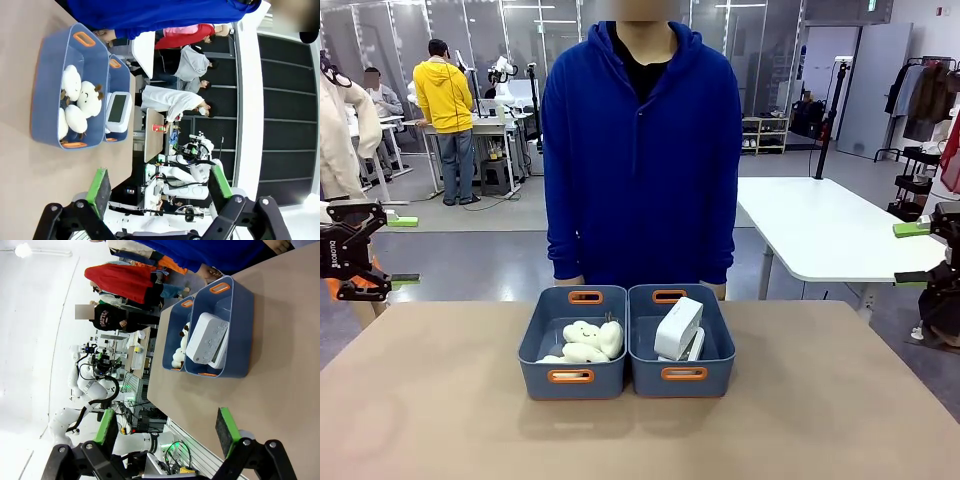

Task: Sort the digital clocks into the basket.
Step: Pick up the Digital clock from the table and place it into the empty Plastic storage basket.

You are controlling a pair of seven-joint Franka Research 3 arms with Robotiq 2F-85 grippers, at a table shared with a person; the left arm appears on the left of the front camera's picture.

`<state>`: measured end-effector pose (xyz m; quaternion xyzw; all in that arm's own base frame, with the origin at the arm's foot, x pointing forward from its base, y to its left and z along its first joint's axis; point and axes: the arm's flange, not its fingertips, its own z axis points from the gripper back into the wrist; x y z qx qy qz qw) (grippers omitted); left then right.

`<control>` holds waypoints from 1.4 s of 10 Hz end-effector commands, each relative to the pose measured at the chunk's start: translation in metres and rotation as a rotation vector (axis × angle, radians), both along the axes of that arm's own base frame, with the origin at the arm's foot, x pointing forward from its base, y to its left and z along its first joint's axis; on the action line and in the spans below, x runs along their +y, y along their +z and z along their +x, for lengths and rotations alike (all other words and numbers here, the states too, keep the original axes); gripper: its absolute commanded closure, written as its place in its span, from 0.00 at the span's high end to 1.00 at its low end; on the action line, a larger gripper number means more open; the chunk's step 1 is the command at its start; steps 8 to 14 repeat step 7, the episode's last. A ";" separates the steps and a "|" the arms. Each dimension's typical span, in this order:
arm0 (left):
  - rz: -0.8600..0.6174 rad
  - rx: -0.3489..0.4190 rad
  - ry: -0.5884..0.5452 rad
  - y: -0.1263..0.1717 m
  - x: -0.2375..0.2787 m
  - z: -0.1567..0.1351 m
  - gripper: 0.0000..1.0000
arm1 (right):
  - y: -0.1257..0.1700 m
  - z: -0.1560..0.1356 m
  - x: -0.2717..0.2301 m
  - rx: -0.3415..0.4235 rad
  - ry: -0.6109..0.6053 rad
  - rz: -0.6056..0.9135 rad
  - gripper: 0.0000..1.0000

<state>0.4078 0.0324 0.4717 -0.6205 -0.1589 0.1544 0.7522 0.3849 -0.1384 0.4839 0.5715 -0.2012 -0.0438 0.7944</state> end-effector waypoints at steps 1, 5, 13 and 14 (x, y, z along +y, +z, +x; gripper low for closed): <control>-0.004 0.016 -0.018 0.003 0.004 0.000 1.00 | 0.001 0.001 0.000 -0.015 0.005 0.009 1.00; -0.004 0.016 -0.018 0.003 0.004 0.000 1.00 | 0.001 0.001 0.000 -0.015 0.005 0.009 1.00; -0.004 0.016 -0.018 0.003 0.004 0.000 1.00 | 0.001 0.001 0.000 -0.015 0.005 0.009 1.00; -0.004 0.016 -0.018 0.003 0.004 0.000 1.00 | 0.001 0.001 0.000 -0.015 0.005 0.009 1.00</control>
